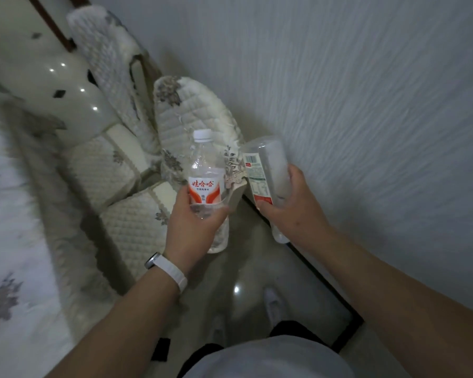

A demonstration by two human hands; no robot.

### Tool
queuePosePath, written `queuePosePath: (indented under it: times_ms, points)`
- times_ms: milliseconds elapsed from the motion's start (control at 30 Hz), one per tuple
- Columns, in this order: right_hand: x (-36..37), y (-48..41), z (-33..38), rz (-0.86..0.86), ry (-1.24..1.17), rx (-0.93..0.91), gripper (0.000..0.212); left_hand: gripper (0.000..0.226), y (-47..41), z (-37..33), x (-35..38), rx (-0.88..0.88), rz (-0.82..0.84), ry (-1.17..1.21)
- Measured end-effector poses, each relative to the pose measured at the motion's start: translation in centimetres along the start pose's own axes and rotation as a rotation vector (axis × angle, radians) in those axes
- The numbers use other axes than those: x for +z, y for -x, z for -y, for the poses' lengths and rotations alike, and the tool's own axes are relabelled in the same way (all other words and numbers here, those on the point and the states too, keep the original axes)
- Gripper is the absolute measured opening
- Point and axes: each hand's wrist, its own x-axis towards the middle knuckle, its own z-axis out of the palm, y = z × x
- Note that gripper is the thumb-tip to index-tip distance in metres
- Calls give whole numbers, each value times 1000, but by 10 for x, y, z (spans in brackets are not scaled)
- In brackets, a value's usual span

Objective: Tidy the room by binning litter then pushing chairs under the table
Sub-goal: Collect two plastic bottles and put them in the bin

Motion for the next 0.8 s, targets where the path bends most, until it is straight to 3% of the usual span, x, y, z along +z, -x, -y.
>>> queuePosePath:
  times_ms: [167,333,467,800]
  points:
    - [13,-33,27,181,16,-145,74,49,12,-11,-22,-60,-251,24]
    - [59,-26,66,410,29,-295,82,53,55,-1,-73,-135,-522,55]
    - [108,12,104,606,54,-421,65,53,113,16,-123,-207,-748,75]
    - [227,172,172,922,172,-665,60,47,286,89,-225,-342,-1107,190]
